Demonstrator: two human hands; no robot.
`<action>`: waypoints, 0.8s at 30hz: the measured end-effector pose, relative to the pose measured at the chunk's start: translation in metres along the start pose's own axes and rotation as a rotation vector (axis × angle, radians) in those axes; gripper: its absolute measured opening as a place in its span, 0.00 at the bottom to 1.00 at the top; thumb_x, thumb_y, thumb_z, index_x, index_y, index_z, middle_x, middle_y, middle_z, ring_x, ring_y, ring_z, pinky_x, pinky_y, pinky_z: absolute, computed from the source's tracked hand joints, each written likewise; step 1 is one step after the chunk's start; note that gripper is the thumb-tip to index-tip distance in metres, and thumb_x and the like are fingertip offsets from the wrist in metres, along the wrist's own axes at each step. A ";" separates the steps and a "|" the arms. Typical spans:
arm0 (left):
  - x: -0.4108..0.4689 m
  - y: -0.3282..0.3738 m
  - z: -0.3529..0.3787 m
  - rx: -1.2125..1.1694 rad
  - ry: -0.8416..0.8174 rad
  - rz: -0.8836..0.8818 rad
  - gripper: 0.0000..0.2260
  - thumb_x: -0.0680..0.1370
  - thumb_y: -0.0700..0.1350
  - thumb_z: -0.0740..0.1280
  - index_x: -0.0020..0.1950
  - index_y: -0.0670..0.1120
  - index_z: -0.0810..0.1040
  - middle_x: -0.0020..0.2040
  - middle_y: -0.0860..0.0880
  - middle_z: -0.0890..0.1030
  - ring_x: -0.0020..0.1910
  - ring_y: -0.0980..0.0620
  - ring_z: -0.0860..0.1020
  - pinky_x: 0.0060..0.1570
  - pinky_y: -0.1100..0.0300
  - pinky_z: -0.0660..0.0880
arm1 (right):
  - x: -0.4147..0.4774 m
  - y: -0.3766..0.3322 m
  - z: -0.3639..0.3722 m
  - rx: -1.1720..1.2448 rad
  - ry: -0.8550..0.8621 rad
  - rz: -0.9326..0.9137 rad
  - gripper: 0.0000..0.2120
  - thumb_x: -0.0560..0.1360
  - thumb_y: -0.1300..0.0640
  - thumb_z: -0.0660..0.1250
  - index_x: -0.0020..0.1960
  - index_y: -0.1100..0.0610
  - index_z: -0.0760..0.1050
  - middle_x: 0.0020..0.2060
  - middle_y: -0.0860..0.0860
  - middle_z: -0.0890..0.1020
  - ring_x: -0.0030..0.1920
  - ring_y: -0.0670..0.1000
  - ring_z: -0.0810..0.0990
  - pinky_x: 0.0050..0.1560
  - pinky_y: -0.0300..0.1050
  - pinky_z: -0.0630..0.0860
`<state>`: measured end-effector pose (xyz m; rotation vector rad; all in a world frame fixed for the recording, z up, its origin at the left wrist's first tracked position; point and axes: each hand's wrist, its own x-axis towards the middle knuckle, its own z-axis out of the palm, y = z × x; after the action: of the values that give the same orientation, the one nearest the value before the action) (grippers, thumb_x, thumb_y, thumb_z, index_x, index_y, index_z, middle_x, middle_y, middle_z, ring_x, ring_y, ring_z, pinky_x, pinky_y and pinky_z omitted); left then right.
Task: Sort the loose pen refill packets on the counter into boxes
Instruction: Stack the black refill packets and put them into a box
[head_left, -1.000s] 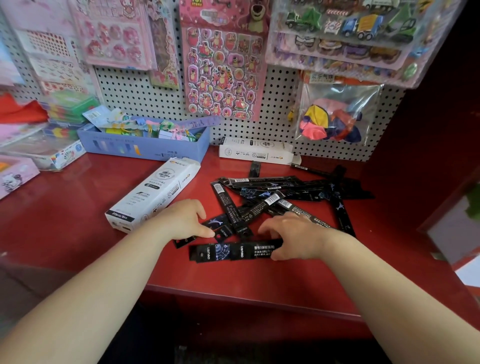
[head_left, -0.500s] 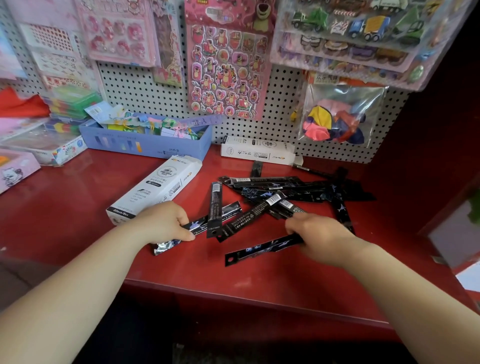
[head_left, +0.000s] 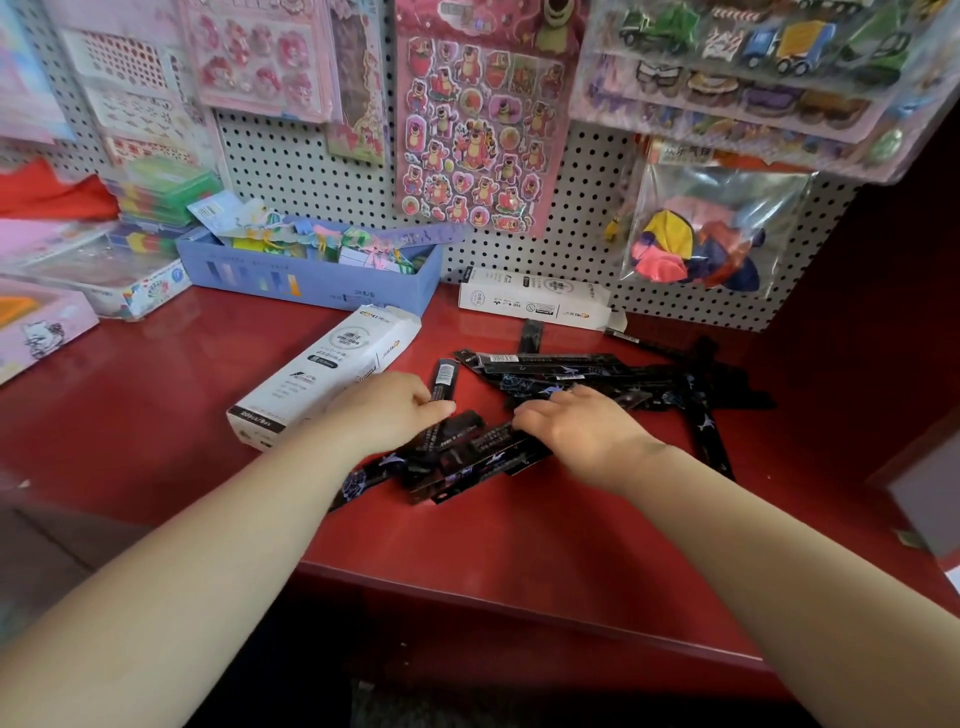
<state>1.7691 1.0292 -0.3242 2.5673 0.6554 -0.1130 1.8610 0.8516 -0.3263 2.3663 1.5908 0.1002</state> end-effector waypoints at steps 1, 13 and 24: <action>0.002 0.003 0.001 0.025 0.009 -0.014 0.19 0.73 0.61 0.61 0.52 0.47 0.75 0.49 0.49 0.77 0.47 0.50 0.72 0.47 0.58 0.67 | 0.002 -0.001 0.001 0.006 -0.007 0.005 0.27 0.75 0.66 0.56 0.72 0.52 0.57 0.71 0.49 0.64 0.67 0.53 0.67 0.66 0.46 0.60; 0.004 -0.011 0.000 -0.163 -0.068 0.049 0.16 0.69 0.44 0.72 0.55 0.46 0.77 0.47 0.51 0.75 0.45 0.54 0.74 0.43 0.64 0.69 | -0.016 0.009 0.001 0.101 0.023 0.090 0.10 0.75 0.57 0.59 0.55 0.53 0.72 0.52 0.50 0.77 0.56 0.53 0.72 0.53 0.42 0.60; -0.035 -0.026 0.002 -0.160 0.289 0.199 0.13 0.68 0.47 0.73 0.52 0.52 0.79 0.50 0.58 0.73 0.53 0.55 0.73 0.59 0.60 0.68 | -0.024 0.013 -0.021 0.623 0.024 0.336 0.10 0.71 0.59 0.64 0.52 0.59 0.72 0.42 0.53 0.78 0.43 0.54 0.76 0.42 0.44 0.72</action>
<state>1.7258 1.0329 -0.3308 2.4962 0.4842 0.3679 1.8590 0.8291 -0.3003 3.0971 1.3530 -0.3510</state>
